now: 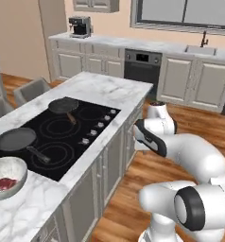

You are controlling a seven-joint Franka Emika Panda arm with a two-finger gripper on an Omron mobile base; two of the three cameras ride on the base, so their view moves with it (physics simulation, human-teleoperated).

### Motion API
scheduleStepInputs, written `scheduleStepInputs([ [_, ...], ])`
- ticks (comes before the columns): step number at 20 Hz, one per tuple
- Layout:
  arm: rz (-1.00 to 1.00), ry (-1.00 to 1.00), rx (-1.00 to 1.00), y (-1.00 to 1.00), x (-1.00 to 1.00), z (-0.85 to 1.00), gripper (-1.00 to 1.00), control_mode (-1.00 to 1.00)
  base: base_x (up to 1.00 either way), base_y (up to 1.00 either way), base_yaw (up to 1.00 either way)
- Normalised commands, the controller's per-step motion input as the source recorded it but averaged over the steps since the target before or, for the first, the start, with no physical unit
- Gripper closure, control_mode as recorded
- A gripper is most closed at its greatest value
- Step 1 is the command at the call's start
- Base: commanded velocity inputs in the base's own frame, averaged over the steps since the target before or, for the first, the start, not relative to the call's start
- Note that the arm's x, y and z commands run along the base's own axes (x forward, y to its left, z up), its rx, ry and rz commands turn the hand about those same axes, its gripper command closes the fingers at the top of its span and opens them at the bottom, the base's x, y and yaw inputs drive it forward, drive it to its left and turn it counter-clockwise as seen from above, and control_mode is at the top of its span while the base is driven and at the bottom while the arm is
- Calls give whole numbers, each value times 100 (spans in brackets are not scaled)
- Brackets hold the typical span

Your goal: Place one of the steaks on the plate and the other in the bowl. Then place the bowl in the fridge.

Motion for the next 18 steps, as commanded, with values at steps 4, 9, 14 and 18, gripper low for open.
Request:
scheduleStepInputs([
  [4,0,0,0,0,0,0,-100,100,-24,-9,86],
  [9,0,0,0,0,0,0,-100,100,-15,26,79],
  [14,0,0,0,0,0,0,-100,100,0,30,71],
  [18,0,0,0,0,0,0,-100,100,5,6,64],
])
